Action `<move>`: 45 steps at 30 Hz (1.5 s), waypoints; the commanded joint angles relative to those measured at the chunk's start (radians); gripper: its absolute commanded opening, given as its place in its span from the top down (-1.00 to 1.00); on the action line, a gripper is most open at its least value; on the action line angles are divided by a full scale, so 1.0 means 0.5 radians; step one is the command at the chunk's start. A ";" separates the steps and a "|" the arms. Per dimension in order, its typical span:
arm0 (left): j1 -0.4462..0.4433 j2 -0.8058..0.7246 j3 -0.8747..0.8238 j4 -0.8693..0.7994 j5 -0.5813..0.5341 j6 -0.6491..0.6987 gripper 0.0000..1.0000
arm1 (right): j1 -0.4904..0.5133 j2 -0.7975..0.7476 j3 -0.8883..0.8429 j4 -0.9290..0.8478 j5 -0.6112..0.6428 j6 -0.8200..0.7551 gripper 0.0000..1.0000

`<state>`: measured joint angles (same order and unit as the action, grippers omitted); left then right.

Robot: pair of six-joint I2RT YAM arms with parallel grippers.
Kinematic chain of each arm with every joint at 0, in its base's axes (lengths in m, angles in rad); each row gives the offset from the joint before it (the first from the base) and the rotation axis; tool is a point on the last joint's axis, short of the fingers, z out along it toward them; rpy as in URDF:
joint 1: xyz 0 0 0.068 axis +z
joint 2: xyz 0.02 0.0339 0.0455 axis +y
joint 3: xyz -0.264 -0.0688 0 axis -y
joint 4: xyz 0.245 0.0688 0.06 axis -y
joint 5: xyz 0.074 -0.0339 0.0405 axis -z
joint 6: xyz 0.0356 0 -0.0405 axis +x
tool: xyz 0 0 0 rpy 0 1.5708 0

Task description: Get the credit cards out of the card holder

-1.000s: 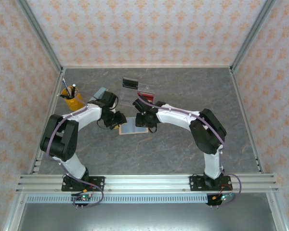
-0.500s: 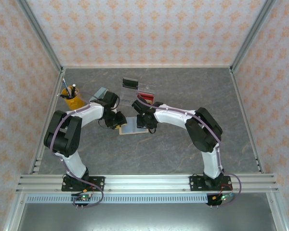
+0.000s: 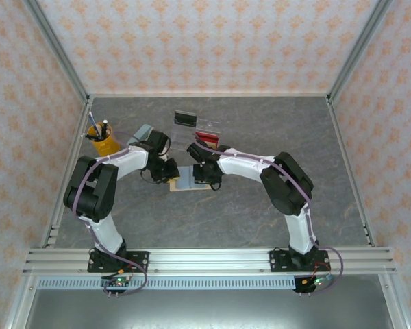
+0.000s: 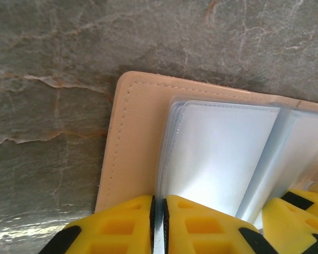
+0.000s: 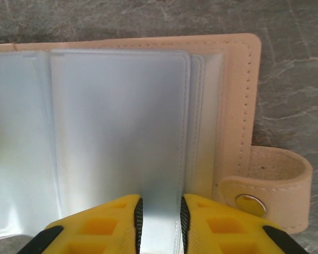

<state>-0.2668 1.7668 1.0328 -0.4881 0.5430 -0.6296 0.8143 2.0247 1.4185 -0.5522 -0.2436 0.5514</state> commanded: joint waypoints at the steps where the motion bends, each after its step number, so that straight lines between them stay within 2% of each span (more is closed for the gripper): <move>1: -0.013 0.038 0.012 0.111 0.145 -0.010 0.75 | -0.006 0.058 0.030 0.039 -0.088 -0.018 0.52; 9: -0.012 0.037 -0.016 0.267 0.362 -0.034 1.00 | -0.025 0.063 0.001 0.128 -0.193 -0.019 0.72; 19: -0.024 0.083 -0.025 0.350 0.508 -0.048 1.00 | -0.049 0.094 0.001 0.123 -0.194 -0.012 0.79; 24: -0.028 0.098 -0.007 0.293 0.458 -0.037 1.00 | -0.055 0.077 0.004 0.120 -0.191 -0.020 0.80; 26: -0.029 0.062 0.015 0.236 0.406 -0.014 0.87 | -0.055 0.000 -0.021 0.143 -0.176 -0.046 0.78; 30: -0.010 -0.055 0.125 -0.004 0.230 0.077 0.48 | -0.055 -0.252 -0.120 0.239 -0.145 -0.097 0.70; 33: 0.025 -0.171 0.166 -0.101 0.150 0.106 0.23 | -0.057 -0.450 -0.208 0.339 -0.131 -0.145 0.59; 36: 0.064 -0.285 0.197 -0.209 0.002 0.129 -0.11 | -0.060 -0.646 -0.284 0.402 -0.032 -0.205 0.40; 40: 0.144 -0.450 0.189 -0.271 -0.201 0.132 -0.47 | -0.095 -0.908 -0.394 0.419 0.276 -0.288 0.09; 45: 0.199 -0.689 0.175 -0.325 -0.661 0.179 -0.96 | -0.185 -1.237 -0.572 0.406 0.948 -0.433 -0.27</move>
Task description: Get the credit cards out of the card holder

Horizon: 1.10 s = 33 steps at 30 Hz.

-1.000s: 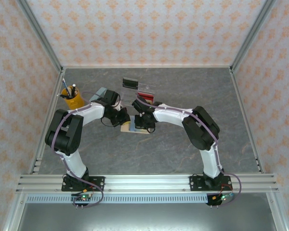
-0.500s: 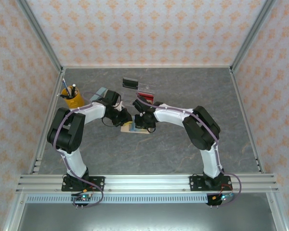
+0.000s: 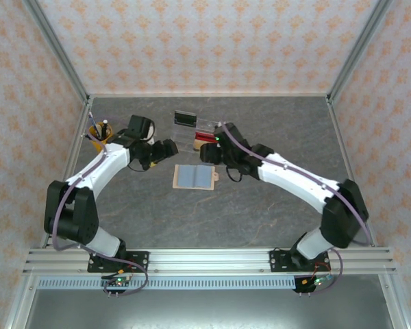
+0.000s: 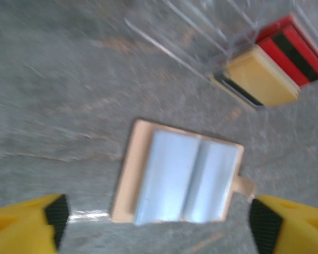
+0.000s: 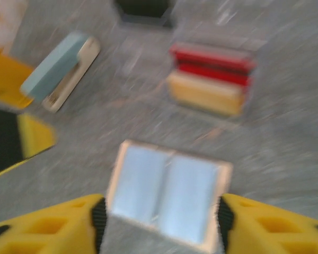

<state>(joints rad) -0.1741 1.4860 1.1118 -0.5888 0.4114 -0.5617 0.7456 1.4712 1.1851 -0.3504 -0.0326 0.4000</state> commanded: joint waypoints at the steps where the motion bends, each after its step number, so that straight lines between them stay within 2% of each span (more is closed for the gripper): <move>1: 0.017 -0.172 0.004 -0.118 -0.486 0.044 -1.00 | -0.072 -0.190 -0.150 0.029 0.626 -0.168 -0.32; 5: 0.031 -0.330 -0.053 -0.111 -0.906 0.109 -1.00 | -0.205 -0.440 -0.347 0.152 0.943 -0.359 -0.70; 7: 0.035 -0.418 -0.138 -0.029 -1.087 0.131 -1.00 | -0.269 -0.529 -0.435 0.205 1.074 -0.451 -0.98; 14: 0.040 -0.649 -0.603 0.430 -1.839 0.196 -1.00 | -0.657 -0.621 -0.853 0.562 1.321 -0.535 -1.00; 17: 0.035 -0.668 -0.767 0.622 -1.973 0.289 -1.00 | -0.806 -0.618 -1.075 0.858 1.323 -0.615 -1.00; 21: 0.032 -0.638 -0.923 0.919 -1.968 0.495 -1.00 | -1.002 -0.586 -1.262 1.109 1.270 -0.654 -1.00; 24: 0.041 -0.625 -0.969 1.093 -1.836 0.696 -1.00 | -1.117 -0.436 -1.323 1.217 1.196 -0.700 -1.00; 31: 0.044 -0.552 -1.202 1.752 -1.570 1.064 -1.00 | -1.154 -0.270 -1.467 1.689 0.911 -0.835 -1.00; 33: 0.046 -0.533 -1.315 2.059 -1.496 1.178 -1.00 | -1.158 -0.257 -1.521 1.872 0.798 -0.906 -1.00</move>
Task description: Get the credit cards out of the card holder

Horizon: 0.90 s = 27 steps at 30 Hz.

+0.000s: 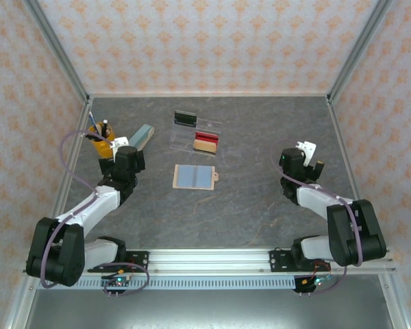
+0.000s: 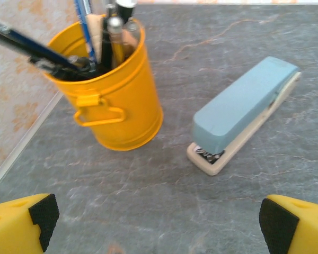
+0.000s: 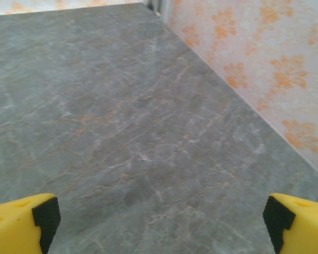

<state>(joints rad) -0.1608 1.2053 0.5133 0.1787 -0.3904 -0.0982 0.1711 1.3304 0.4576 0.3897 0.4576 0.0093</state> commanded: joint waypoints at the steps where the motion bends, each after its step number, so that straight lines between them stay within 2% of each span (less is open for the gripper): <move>1: 0.019 0.036 -0.157 0.617 0.144 0.291 -1.00 | -0.012 0.032 -0.092 0.466 -0.222 -0.152 -1.00; 7: 0.140 0.105 -0.259 0.925 0.444 0.261 -1.00 | -0.074 0.142 -0.178 0.774 -0.516 -0.242 -1.00; 11: 0.180 0.216 -0.299 1.066 0.567 0.261 -1.00 | -0.089 0.214 -0.182 0.840 -0.606 -0.259 -1.00; 17: 0.196 0.425 -0.312 1.254 0.564 0.240 -1.00 | -0.140 0.363 -0.256 1.098 -0.694 -0.244 -1.00; 22: 0.199 0.583 -0.232 1.250 0.454 0.199 -1.00 | -0.142 0.366 -0.187 0.958 -0.637 -0.209 -1.00; 23: 0.199 0.572 -0.197 1.163 0.451 0.193 -1.00 | -0.154 0.378 -0.158 0.924 -0.613 -0.187 -1.00; 27: 0.200 0.580 -0.193 1.165 0.443 0.196 -1.00 | -0.213 0.381 -0.093 0.803 -0.614 -0.105 -1.00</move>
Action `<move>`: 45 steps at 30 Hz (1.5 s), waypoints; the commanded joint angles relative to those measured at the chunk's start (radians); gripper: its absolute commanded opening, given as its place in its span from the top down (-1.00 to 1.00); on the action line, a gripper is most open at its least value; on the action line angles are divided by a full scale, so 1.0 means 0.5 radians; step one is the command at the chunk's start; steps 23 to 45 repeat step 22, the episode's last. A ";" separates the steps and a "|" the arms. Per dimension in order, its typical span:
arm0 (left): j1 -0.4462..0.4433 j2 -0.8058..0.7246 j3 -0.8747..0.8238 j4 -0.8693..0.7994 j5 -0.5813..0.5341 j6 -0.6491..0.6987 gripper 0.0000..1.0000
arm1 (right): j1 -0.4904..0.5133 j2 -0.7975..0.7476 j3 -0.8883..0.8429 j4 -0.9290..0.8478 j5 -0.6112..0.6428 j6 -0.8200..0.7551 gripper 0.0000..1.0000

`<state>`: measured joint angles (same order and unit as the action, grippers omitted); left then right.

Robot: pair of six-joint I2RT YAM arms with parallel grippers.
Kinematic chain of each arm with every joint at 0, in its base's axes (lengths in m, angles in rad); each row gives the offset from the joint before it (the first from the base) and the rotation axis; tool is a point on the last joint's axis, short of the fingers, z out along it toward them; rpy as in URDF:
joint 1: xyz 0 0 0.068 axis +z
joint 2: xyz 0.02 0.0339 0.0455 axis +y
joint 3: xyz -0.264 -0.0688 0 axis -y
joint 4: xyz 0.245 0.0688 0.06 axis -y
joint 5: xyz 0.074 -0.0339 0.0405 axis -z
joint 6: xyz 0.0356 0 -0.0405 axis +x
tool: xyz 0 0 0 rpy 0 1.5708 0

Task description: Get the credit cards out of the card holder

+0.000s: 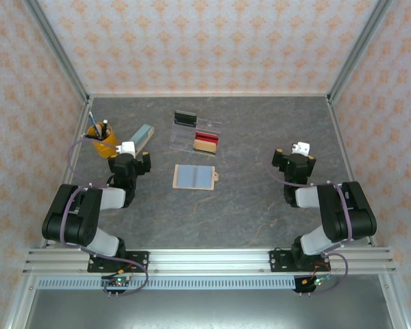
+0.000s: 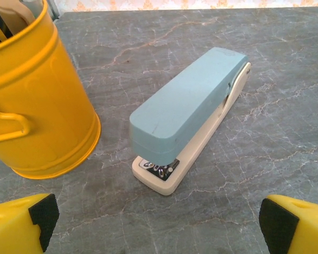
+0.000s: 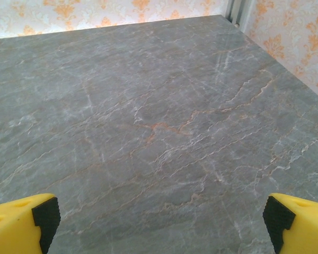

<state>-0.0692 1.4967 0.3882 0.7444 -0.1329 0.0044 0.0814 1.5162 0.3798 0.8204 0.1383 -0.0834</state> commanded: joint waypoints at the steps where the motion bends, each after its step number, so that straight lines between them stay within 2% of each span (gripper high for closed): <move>1: 0.016 0.001 0.057 0.038 -0.072 -0.009 -1.00 | -0.034 0.011 0.065 -0.054 0.024 0.081 -1.00; 45: 0.016 0.002 0.067 0.021 -0.053 -0.004 -1.00 | -0.037 0.010 0.062 -0.058 0.021 0.079 -1.00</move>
